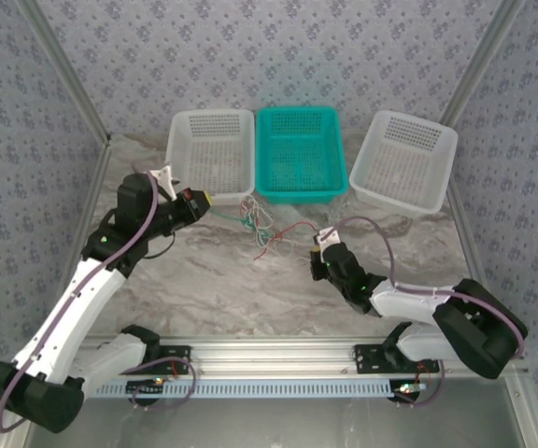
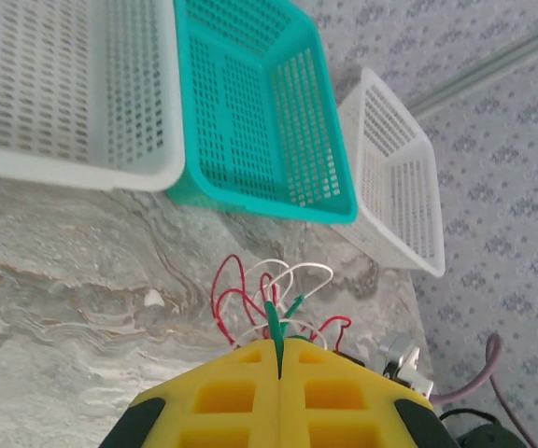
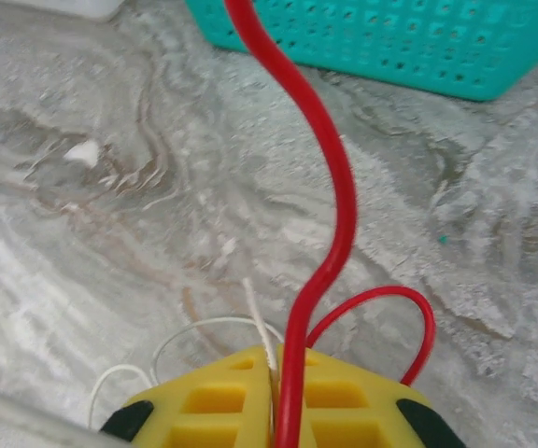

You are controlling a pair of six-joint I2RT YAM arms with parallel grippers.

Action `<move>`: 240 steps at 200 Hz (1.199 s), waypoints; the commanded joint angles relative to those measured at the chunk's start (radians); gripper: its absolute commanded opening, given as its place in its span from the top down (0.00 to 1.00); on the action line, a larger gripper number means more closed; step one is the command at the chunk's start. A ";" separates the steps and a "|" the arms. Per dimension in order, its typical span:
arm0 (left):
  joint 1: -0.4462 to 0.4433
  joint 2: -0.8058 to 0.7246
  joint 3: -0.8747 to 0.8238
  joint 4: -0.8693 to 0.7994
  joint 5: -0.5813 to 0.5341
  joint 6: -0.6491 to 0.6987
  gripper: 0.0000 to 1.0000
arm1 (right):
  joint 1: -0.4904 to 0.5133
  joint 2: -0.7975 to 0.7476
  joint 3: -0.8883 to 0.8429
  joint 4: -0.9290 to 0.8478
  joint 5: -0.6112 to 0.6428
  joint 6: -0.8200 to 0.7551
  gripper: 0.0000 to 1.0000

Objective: Untangle the cables

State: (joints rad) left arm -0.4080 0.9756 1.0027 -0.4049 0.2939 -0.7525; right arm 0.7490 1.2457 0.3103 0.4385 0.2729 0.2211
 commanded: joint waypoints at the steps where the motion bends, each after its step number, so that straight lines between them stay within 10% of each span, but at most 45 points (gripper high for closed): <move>1: -0.042 0.040 -0.035 0.115 0.096 0.022 1.00 | 0.001 -0.057 0.026 -0.073 -0.186 -0.042 0.72; 26: -0.095 0.095 -0.025 0.129 0.093 0.059 1.00 | 0.013 -0.178 0.047 -0.107 -0.339 -0.038 0.37; 90: -0.145 0.194 0.012 0.146 0.130 0.095 1.00 | 0.014 -0.405 0.092 -0.139 -0.507 -0.124 0.21; 150: -0.206 0.240 0.053 0.178 0.085 0.045 1.00 | 0.123 0.021 0.131 0.327 -0.410 -0.069 0.20; 188: -0.221 0.241 0.017 0.277 0.038 -0.099 1.00 | 0.179 0.326 0.187 0.653 -0.149 -0.056 0.00; 240: -0.268 0.222 0.022 0.318 -0.025 -0.199 1.00 | 0.193 0.562 0.325 0.752 -0.050 -0.102 0.17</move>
State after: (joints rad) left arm -0.6567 1.2140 1.0130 -0.1444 0.2939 -0.8864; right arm 0.9451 1.7519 0.5770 1.0622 0.1432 0.1425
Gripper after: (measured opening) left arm 0.060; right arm 0.936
